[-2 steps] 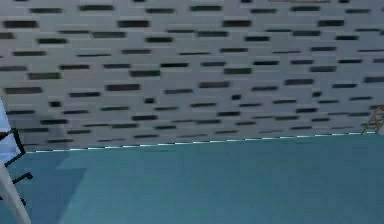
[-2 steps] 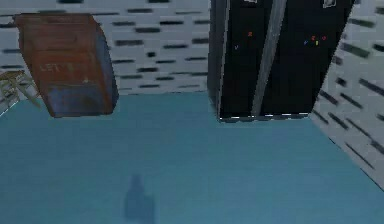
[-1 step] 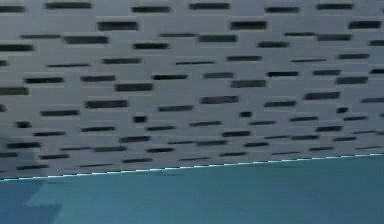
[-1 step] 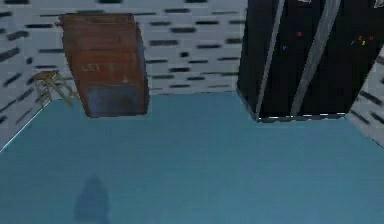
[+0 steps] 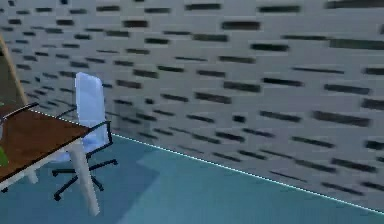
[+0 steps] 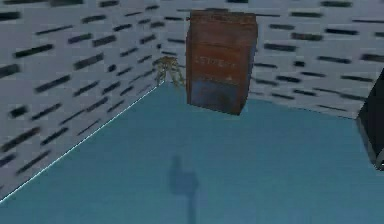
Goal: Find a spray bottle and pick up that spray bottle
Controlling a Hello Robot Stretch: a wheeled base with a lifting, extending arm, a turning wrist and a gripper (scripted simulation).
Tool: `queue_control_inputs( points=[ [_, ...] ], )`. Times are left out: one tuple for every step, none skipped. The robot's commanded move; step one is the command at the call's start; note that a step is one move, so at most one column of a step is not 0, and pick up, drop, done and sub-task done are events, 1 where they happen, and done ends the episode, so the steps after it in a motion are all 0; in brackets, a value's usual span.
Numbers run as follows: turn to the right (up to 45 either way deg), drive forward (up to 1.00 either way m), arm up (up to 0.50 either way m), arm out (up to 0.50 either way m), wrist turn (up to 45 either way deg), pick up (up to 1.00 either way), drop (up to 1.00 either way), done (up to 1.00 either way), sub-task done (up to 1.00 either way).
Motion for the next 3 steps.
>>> queue_control_inputs(
  points=[
    [0.0,1.0,0.0,0.0,0.0,0.0,0.0,0.0,0.0],
    [-9.0,0.0,0.0,0.0,0.0,0.0,0.0,0.0,0.0],
    [0.0,0.15,0.0,0.0,0.0,0.0,0.0,0.0,0.0]
  ],
)
